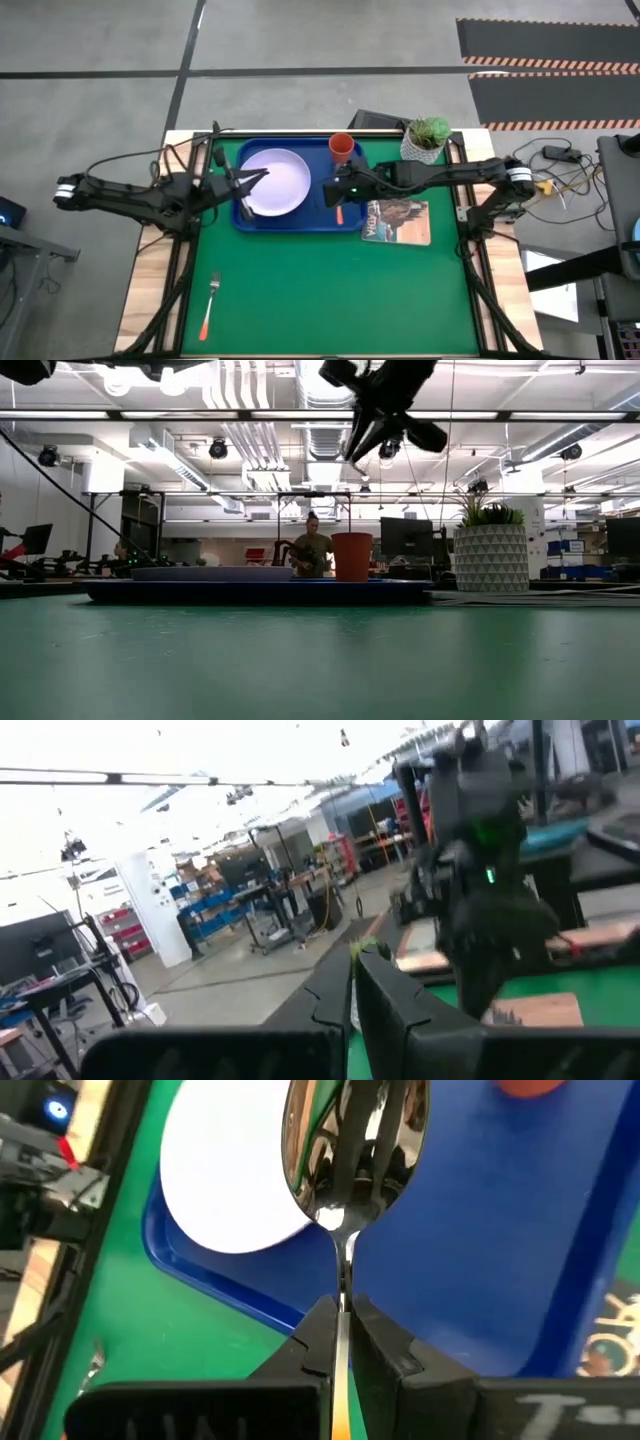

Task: Pick and place plate/cup/fork/spoon on tray
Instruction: Put the orange spoon on the blue serving tray to the right of the white plate

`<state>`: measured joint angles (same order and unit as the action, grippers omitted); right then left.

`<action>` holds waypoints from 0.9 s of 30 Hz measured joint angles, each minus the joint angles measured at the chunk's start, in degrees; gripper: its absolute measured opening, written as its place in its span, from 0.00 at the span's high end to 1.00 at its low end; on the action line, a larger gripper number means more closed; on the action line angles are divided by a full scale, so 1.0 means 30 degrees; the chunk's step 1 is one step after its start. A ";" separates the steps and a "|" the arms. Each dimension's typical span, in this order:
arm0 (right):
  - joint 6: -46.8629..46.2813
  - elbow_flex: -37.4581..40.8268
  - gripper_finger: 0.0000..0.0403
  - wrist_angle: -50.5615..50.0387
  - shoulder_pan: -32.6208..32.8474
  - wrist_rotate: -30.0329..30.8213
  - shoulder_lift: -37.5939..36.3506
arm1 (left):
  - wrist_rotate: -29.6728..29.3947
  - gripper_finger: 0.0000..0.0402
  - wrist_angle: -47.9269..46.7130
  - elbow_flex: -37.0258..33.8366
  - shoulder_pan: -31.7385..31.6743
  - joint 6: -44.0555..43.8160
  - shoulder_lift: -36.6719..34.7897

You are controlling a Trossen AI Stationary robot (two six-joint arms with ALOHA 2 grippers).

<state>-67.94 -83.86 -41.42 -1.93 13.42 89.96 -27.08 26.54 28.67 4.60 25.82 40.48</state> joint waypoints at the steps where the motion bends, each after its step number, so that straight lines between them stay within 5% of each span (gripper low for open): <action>1: 0.0102 -0.0353 0.97 -0.0046 -0.0057 -0.0119 0.0367 | 0.0002 1.00 0.0024 0.0000 0.0000 0.0000 -0.0194; 17: 0.1481 -0.7151 0.97 -0.9278 -0.2974 -0.1979 0.5467 | 0.0008 1.00 -0.0027 -0.0313 0.0000 -0.0043 -0.2109; 27: 0.2950 -0.9056 0.97 -0.9743 -0.3776 -0.3784 0.8462 | 0.0009 1.00 -0.0062 -0.0313 0.0007 -0.0051 -0.2058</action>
<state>-59.09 -111.03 -70.65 -13.26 2.07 115.34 -27.05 26.35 27.73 4.62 25.67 34.31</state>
